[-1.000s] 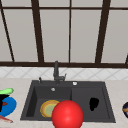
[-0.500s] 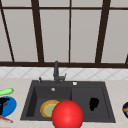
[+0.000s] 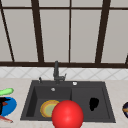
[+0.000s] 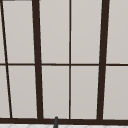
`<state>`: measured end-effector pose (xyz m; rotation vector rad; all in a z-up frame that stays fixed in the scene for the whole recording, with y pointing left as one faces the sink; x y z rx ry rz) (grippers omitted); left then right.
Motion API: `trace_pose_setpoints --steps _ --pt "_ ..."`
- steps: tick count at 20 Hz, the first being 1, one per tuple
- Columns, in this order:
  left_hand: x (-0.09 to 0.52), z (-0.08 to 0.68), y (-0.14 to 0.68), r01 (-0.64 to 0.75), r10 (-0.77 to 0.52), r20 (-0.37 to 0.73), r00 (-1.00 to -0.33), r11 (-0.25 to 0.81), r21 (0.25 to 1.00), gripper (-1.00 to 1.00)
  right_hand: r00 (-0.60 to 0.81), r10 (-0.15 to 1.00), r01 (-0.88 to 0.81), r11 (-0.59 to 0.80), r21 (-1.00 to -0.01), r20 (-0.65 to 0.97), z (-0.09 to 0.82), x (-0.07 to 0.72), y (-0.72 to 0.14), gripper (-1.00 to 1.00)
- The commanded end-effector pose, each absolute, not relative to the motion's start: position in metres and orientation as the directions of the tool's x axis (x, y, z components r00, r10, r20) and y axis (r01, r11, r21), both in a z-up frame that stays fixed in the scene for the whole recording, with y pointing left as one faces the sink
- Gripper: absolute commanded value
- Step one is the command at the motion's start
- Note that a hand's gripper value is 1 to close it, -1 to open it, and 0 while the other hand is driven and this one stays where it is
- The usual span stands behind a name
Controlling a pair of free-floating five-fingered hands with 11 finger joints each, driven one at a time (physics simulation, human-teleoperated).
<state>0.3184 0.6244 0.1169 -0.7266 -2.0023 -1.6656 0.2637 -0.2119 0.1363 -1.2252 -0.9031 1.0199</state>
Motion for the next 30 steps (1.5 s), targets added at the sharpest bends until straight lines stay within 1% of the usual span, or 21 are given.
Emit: trace_pose_setpoints --steps 1,5,6,7,9,10,15,19,21,30 --pt "0.322 0.104 0.634 0.650 0.122 0.639 -0.760 0.143 0.746 -1.00 0.304 0.953 -0.123 0.047 -0.991 0.008 0.136 0.264 -0.212 0.00" --pt "0.320 0.103 0.637 0.658 0.135 0.644 -0.753 0.157 0.736 -1.00 0.304 0.953 -0.123 0.047 -0.991 0.008 0.136 0.264 -0.212 0.00" --pt "0.320 0.104 0.639 0.660 0.140 0.645 -0.752 0.162 0.734 1.00 0.304 0.953 -0.123 0.047 -0.991 0.008 0.136 0.264 -0.212 0.00" --pt "0.319 0.109 0.640 0.640 0.149 0.623 -0.768 0.125 0.758 1.00 0.304 0.953 -0.123 0.047 -0.991 0.008 0.136 0.264 -0.212 0.00" --pt "0.321 0.119 0.633 0.582 0.148 0.564 -0.812 0.140 0.801 1.00 0.304 0.953 -0.123 0.047 -0.991 0.008 0.136 0.264 -0.212 0.00" --pt "0.321 0.121 0.632 0.580 0.146 0.562 -0.814 0.147 0.801 1.00 0.304 0.953 -0.123 0.047 -0.991 0.008 0.136 0.264 -0.212 0.00" --pt "0.321 0.126 0.630 0.503 0.129 0.487 -0.864 0.166 0.848 1.00 0.304 0.953 -0.123 0.047 -0.991 0.008 0.136 0.264 -0.212 0.00" --pt "0.323 0.133 0.625 0.479 0.128 0.462 -0.878 0.176 0.860 1.00 0.304 0.953 -0.123 0.047 -0.991 0.008 0.136 0.264 -0.212 0.00" --pt "0.322 0.143 0.622 0.500 0.127 0.484 -0.866 0.178 0.847 1.00 0.304 0.953 -0.123 0.047 -0.991 0.008 0.136 0.264 -0.212 0.00" --pt "0.323 0.195 0.596 0.506 0.103 0.495 -0.863 0.182 0.843 1.00 0.304 0.953 -0.123 0.047 -0.991 0.008 0.136 0.264 -0.212 0.00"
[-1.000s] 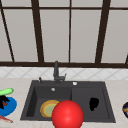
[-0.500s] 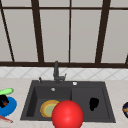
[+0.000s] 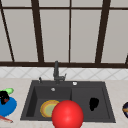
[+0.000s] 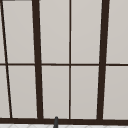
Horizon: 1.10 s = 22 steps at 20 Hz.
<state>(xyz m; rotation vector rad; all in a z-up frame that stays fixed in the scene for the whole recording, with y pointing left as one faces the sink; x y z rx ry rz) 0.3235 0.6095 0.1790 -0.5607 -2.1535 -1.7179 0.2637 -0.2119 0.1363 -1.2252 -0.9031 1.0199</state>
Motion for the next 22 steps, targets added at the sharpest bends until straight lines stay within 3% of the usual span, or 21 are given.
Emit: trace_pose_setpoints --steps 1,22 --pt "0.323 0.198 0.591 0.508 0.098 0.499 -0.861 0.176 0.843 1.00 0.304 0.953 -0.123 0.047 -0.991 0.008 0.136 0.264 -0.212 0.00" --pt "0.333 0.236 0.461 0.496 0.050 0.494 -0.868 0.136 0.858 1.00 0.304 0.953 -0.123 0.047 -0.991 0.008 0.136 0.264 -0.212 0.00"
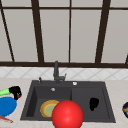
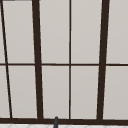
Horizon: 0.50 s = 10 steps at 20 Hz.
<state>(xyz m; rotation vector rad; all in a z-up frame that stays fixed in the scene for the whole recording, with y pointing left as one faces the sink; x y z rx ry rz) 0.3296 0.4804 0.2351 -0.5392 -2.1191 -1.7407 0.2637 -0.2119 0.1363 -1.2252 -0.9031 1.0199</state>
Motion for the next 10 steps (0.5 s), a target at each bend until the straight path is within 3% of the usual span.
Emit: trace_pose_setpoints --steps 1,10 --pt "0.333 0.236 0.454 0.494 0.049 0.492 -0.869 0.135 0.859 1.00 0.304 0.953 -0.123 0.047 -0.991 0.008 0.136 0.264 -0.212 0.00" --pt "0.332 0.235 0.390 0.495 0.040 0.494 -0.869 0.126 0.860 1.00 0.304 0.953 -0.123 0.047 -0.991 0.008 0.136 0.264 -0.212 0.00"
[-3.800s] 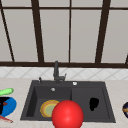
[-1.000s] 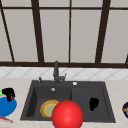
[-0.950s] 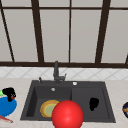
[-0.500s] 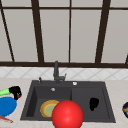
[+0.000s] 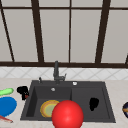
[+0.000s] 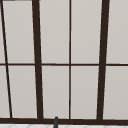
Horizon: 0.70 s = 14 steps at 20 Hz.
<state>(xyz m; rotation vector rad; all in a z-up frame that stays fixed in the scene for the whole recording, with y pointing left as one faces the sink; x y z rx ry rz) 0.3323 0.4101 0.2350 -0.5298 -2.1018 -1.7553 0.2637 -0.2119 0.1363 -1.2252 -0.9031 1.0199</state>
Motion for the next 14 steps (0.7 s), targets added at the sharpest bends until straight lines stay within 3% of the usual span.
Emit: trace_pose_setpoints --steps 1,14 --pt "0.332 0.235 0.382 0.495 0.038 0.494 -0.869 0.124 0.860 1.00 0.304 0.953 -0.123 0.047 -0.991 0.008 0.136 0.264 -0.212 0.00" --pt "0.352 0.190 0.287 0.500 0.031 0.501 -0.865 0.131 0.856 1.00 0.304 0.953 -0.123 0.047 -0.991 0.008 0.136 0.264 -0.212 0.00"
